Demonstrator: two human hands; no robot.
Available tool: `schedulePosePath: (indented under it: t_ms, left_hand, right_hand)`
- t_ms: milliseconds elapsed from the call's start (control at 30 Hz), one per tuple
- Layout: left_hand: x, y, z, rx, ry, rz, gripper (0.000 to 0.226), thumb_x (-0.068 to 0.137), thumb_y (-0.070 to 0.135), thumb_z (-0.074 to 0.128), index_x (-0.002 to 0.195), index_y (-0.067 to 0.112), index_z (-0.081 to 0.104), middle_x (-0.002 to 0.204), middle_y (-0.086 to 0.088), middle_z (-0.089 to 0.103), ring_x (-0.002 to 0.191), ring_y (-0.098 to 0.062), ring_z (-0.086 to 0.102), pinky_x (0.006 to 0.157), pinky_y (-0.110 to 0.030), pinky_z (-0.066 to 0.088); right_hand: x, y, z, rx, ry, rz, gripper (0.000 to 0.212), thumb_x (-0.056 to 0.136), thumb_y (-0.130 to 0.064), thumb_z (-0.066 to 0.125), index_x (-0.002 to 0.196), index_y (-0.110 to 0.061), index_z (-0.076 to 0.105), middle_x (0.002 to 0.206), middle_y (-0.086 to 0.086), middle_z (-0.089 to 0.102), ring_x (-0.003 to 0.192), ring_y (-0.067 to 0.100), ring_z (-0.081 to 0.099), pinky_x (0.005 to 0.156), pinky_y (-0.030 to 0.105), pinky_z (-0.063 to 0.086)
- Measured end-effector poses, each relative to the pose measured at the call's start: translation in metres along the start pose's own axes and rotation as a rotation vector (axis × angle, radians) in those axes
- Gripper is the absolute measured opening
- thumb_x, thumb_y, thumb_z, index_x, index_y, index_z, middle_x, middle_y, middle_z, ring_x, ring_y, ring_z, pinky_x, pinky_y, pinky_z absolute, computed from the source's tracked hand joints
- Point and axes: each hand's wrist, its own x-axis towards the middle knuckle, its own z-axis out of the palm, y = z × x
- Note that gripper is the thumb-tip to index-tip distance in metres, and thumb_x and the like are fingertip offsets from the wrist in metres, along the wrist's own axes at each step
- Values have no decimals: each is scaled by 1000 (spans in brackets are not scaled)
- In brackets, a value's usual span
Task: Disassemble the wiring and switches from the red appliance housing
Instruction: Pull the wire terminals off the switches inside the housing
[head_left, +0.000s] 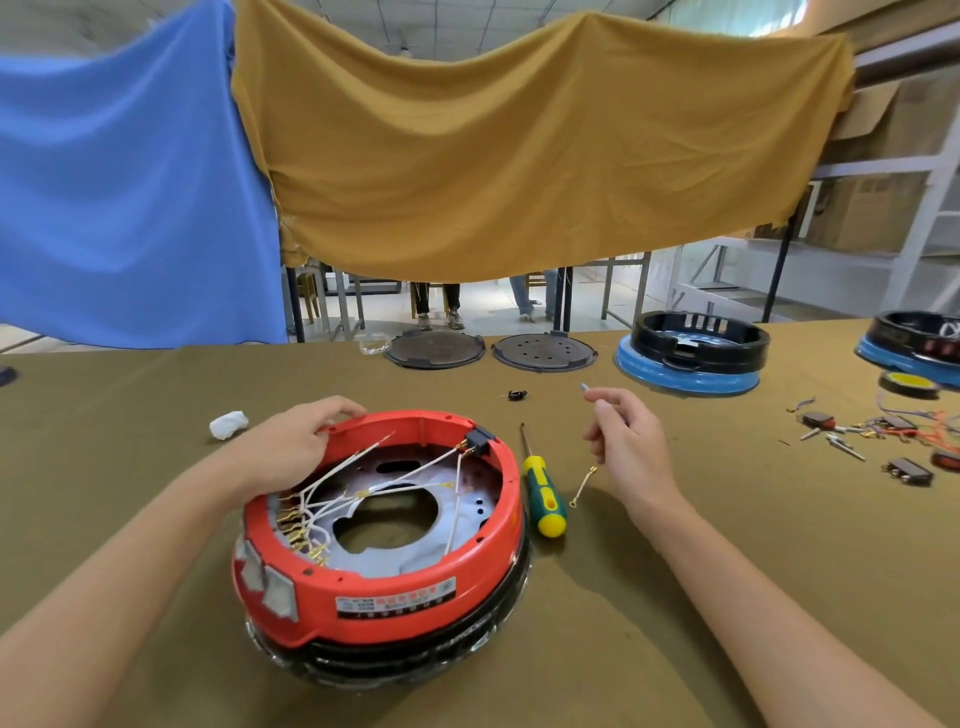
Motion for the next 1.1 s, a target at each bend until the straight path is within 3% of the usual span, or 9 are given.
schedulePosePath:
  t_ms: [67,200,400,467,633,833,967,1100]
  left_hand:
    - [-5,3,-3,-13,-44,-16,53,96,-3,32,118,39,55,112,3,66,99,-21,66,93,-45,52]
    - [-18,11,-11,-9,-137,-27,48,92,-4,35,113,36,53,102,-4,69,89,-24,69,81,-41,58]
    - [-16,15,-11,65,-123,20,11,104,26,42,109,29,51,103,1,67,93,-19,65,86,-37,53]
    - [-10,15,-4,21,-86,60,14,105,32,39,111,28,51,106,5,64,99,-16,62,93,-38,49]
    - [-1,14,10,37,-90,168,24,107,25,35,112,34,56,112,11,64,106,-9,58,102,-42,44]
    - [3,20,6,76,-170,184,20,107,26,37,115,31,55,108,10,66,101,-9,60,97,-35,45]
    - [7,29,9,113,-191,229,22,106,30,36,122,33,51,110,13,61,102,-7,57,89,-28,42]
    - [9,30,18,108,-133,261,26,107,27,35,125,30,53,113,5,64,106,-13,58,99,-38,44]
  right_hand:
    - [-3,-4,2,121,-52,30,22,103,-16,46,110,-19,66,70,0,60,59,7,51,54,19,44]
    - [-8,-11,5,351,-162,104,20,105,-18,46,117,-16,63,68,3,62,60,15,49,58,28,42]
    - [-22,-27,16,560,-311,110,12,98,-13,59,99,-10,71,73,9,69,60,13,52,60,24,48]
    - [-27,-31,18,602,-315,107,9,93,-13,66,98,-9,72,74,9,71,63,12,56,67,27,51]
    - [-38,-36,24,537,-323,70,20,90,-26,68,92,-7,68,75,7,72,73,14,69,78,29,55]
    - [-46,-40,30,459,-347,-21,20,99,-23,60,85,-9,58,68,0,68,71,15,70,79,31,60]
    - [-48,-40,33,346,-276,-107,24,100,-25,57,82,-10,55,64,-6,63,69,13,69,77,33,61]
    - [-51,-38,34,196,-241,-217,27,100,-31,58,79,-14,54,68,-1,67,72,24,71,71,43,61]
